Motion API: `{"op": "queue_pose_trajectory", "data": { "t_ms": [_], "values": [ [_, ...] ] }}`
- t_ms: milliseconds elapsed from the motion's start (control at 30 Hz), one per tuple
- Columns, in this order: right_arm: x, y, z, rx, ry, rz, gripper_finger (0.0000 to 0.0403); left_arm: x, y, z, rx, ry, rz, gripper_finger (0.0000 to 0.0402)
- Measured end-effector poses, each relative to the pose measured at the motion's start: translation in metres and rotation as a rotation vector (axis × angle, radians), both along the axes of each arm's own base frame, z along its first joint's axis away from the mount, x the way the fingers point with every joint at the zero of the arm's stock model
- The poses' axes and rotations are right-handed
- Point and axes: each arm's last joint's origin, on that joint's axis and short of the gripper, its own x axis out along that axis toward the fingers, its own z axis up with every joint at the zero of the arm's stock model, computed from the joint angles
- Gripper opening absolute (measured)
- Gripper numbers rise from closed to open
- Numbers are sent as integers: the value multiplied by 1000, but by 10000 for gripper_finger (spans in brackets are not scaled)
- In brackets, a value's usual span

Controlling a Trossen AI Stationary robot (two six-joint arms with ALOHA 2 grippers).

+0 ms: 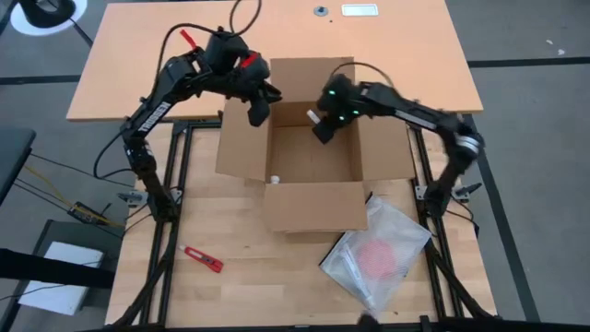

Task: Unpack boxes
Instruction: Remove the white pill bottle from the cardboard box

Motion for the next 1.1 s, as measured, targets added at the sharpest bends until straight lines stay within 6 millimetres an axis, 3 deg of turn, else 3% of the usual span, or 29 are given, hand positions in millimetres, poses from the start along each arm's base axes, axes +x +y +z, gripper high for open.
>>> {"op": "queue_pose_trajectory", "data": {
  "t_ms": [133,267,467,567,767,933,1100],
  "values": [
    [-20,55,42,-5,-85,128,57,-10,-6,8,-19,-31,21,78],
    [-43,112,70,12,-123,282,57,-13,-7,8,-87,-35,64,78],
    [-70,186,72,123,-102,352,57,-18,-13,1,-206,30,109,78],
    [-82,225,57,196,-56,377,57,-16,-19,-1,-216,51,87,78],
    [-112,294,9,317,121,329,57,-10,-35,-2,-225,71,29,78],
    [-142,337,-39,409,310,249,57,-6,-44,-3,-223,81,20,78],
    [-166,365,-86,513,490,20,57,-5,-49,-4,-244,95,32,78]
  ]
}}
